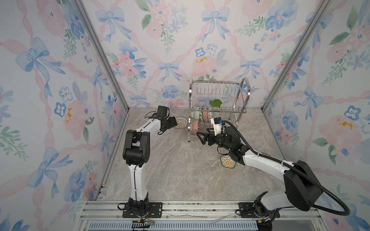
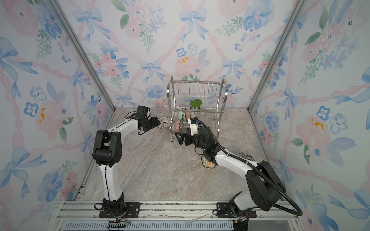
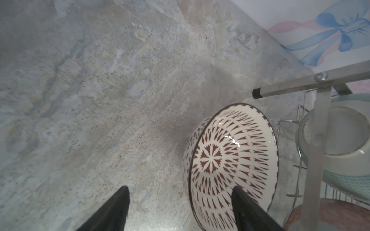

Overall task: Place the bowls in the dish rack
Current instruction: 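Open the right gripper and draw back while the left gripper reaches the maroon-starburst bowl, then grasp the maroon-starburst bowl rim with the left gripper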

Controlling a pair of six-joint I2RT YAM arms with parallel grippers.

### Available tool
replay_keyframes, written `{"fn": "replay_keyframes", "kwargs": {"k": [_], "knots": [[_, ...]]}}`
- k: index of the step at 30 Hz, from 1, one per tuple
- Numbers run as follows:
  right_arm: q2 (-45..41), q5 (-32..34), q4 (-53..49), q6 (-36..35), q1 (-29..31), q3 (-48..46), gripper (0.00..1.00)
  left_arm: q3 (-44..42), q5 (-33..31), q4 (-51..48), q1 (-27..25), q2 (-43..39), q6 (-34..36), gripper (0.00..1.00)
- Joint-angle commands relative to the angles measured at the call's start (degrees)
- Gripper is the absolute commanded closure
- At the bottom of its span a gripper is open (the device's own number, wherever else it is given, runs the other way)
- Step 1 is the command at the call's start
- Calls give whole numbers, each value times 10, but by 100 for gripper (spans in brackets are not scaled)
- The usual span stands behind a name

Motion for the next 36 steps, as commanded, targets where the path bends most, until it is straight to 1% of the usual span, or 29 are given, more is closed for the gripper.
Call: {"fn": "replay_keyframes", "kwargs": {"k": [1, 3, 6, 9, 16, 19, 22, 23, 25, 28, 31, 32, 33, 36], "knots": [[-19, 10, -28, -26, 12, 12, 3, 24, -19, -14, -4, 15, 9, 22], [-20, 8, -30, -25, 13, 12, 3, 31, -23, -17, -4, 27, 15, 24], [-25, 14, -23, -23, 14, 4, 3, 47, -28, -31, -3, 41, 21, 31], [-31, 20, -28, -29, 14, 4, 3, 53, -34, -32, -3, 47, 26, 34], [-41, 28, -29, -29, 7, -7, 3, 105, -24, -52, -3, 85, 31, 46], [-39, 27, -27, -29, 4, -9, 3, 119, -26, -56, -5, 95, 32, 57], [-34, 26, -28, -26, 4, -6, 4, 122, -29, -56, -5, 101, 32, 60], [-34, 26, -26, -25, 4, -6, 3, 122, -29, -56, -5, 103, 34, 64], [-30, 25, -25, -24, 4, -3, 3, 122, -29, -56, -6, 105, 35, 68], [-20, 17, -34, -20, 3, 8, 3, 121, -33, -57, -6, 103, 42, 78], [-18, 14, -39, -19, 3, 9, 4, 120, -39, -59, -6, 100, 49, 92], [-19, 15, -41, -18, 3, 9, 3, 121, -40, -61, -5, 98, 53, 98], [-20, 17, -42, -19, 3, 8, 4, 120, -42, -64, -5, 96, 56, 100], [-24, 21, -52, -19, 3, 5, 3, 116, -41, -78, -3, 86, 64, 100]]}}
